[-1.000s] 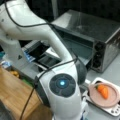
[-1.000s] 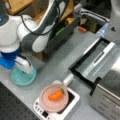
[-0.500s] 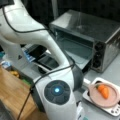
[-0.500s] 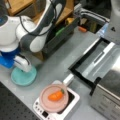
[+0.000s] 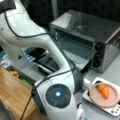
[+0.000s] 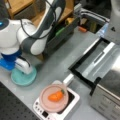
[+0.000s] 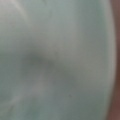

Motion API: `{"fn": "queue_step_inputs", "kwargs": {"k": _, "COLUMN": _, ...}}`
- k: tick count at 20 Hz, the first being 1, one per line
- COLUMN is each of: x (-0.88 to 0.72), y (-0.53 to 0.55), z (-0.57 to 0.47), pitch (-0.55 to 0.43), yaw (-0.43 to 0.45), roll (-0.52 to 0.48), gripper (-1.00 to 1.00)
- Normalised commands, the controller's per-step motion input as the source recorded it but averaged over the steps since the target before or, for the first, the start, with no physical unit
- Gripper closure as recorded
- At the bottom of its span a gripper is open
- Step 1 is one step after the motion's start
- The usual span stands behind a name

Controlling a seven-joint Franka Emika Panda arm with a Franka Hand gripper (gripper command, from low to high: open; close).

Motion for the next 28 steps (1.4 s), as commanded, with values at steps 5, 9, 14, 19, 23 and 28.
{"fn": "queue_step_inputs", "kwargs": {"k": 5, "x": 0.20, "y": 0.07, "z": -0.05, "pitch": -0.001, "yaw": -0.088, "roll": 0.086, "gripper": -1.00}}
{"fn": "queue_step_inputs", "kwargs": {"k": 9, "x": 0.25, "y": 0.08, "z": -0.15, "pitch": -0.032, "yaw": -0.090, "roll": 0.075, "gripper": -1.00}}
{"fn": "queue_step_inputs", "kwargs": {"k": 14, "x": 0.23, "y": -0.02, "z": -0.04, "pitch": -0.014, "yaw": -0.091, "roll": 0.083, "gripper": -1.00}}
{"fn": "queue_step_inputs", "kwargs": {"k": 19, "x": 0.20, "y": -0.07, "z": 0.03, "pitch": 0.001, "yaw": -0.097, "roll": 0.104, "gripper": -1.00}}
{"fn": "queue_step_inputs", "kwargs": {"k": 23, "x": 0.15, "y": -0.09, "z": 0.02, "pitch": 0.011, "yaw": -0.099, "roll": 0.112, "gripper": -1.00}}
{"fn": "queue_step_inputs", "kwargs": {"k": 28, "x": 0.12, "y": -0.10, "z": 0.02, "pitch": 0.021, "yaw": -0.097, "roll": 0.096, "gripper": 1.00}}
